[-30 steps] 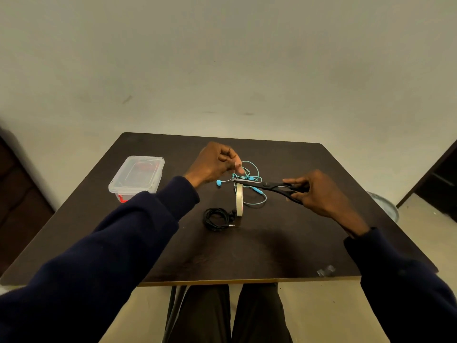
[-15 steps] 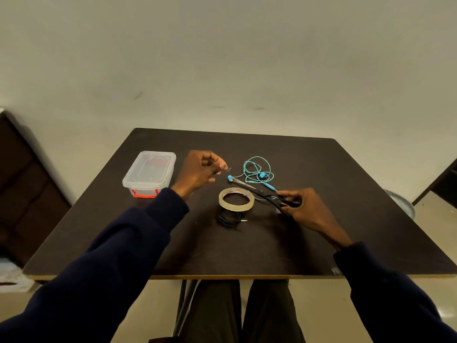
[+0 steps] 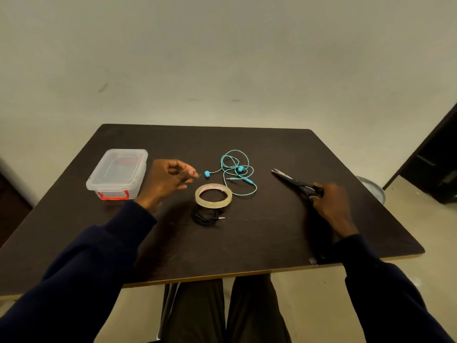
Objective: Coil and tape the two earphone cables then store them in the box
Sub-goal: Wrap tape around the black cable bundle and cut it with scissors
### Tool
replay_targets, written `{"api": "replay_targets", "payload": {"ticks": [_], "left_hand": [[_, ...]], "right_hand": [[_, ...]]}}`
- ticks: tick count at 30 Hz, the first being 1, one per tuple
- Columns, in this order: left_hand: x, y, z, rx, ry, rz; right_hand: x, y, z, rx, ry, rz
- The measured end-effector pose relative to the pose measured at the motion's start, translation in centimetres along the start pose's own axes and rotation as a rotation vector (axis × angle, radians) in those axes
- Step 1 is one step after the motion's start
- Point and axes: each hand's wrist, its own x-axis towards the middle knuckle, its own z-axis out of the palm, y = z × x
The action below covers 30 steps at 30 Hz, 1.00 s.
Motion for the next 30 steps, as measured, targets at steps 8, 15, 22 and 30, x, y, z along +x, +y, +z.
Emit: {"api": "replay_targets", "payload": {"ticks": [8,15,22,30], "left_hand": [[-0.2,-0.9,-0.2,0.011,0.021,-0.023],[-0.6,-1.1,-0.5,0.011,0.039,-0.038],[-1.5,-1.3,-0.5,-0.005,0.055,-0.061],[-1.9,-1.8,-0.9,-0.007,0.051,-0.081]], "right_hand": [[3.3,0.9,-0.2,-0.405,-0.29,0.006],[0.9,-1.8,0.2,-0.432,-0.083,-0.19],[-5.5,-13.4,5.1,0.18,-0.315,-0.82],[-4.0,-13.0,5.8,0.241,-0.241,-0.843]]}}
